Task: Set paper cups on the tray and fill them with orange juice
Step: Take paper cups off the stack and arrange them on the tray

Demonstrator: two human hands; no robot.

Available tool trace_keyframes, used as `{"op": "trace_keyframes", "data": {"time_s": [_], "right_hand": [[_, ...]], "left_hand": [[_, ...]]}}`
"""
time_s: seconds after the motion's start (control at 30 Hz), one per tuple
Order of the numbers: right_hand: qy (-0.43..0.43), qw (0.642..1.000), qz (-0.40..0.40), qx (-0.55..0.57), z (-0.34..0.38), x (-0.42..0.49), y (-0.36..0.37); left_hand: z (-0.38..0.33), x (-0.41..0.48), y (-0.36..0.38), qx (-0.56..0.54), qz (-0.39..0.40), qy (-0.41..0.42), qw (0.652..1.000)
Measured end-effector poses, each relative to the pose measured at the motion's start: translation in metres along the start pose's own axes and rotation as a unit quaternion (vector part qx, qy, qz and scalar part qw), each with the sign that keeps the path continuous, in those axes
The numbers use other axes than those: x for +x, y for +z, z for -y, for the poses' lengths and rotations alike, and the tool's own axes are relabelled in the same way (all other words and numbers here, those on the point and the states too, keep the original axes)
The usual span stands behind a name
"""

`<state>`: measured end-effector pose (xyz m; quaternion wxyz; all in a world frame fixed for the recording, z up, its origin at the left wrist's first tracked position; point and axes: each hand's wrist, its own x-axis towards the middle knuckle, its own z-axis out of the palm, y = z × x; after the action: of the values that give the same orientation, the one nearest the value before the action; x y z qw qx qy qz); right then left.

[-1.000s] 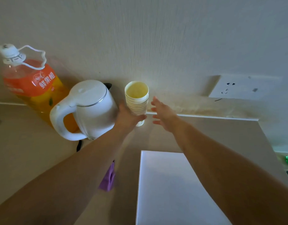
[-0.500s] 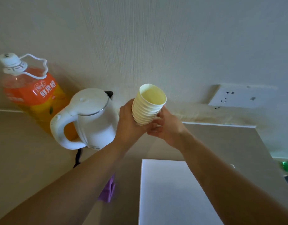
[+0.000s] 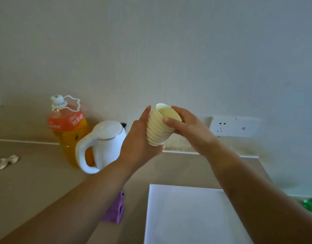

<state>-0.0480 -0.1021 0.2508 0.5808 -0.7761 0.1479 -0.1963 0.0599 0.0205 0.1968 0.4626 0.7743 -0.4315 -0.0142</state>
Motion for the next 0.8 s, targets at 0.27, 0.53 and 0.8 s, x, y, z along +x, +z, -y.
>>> {"op": "trace_keyframes", "data": {"time_s": [0.27, 0.53, 0.8], "right_hand": [[-0.046, 0.996, 0.078, 0.015, 0.018, -0.029, 0.003], [-0.028, 0.998, 0.036, 0.035, 0.017, -0.047, 0.0], [0.028, 0.991, -0.044, 0.119, 0.008, -0.056, 0.003]], "left_hand": [[-0.025, -0.029, -0.025, 0.067, -0.007, 0.049, 0.996], [-0.038, -0.047, -0.028, 0.08, 0.004, 0.04, 0.996], [-0.026, -0.064, -0.025, 0.104, 0.045, 0.02, 0.993]]}}
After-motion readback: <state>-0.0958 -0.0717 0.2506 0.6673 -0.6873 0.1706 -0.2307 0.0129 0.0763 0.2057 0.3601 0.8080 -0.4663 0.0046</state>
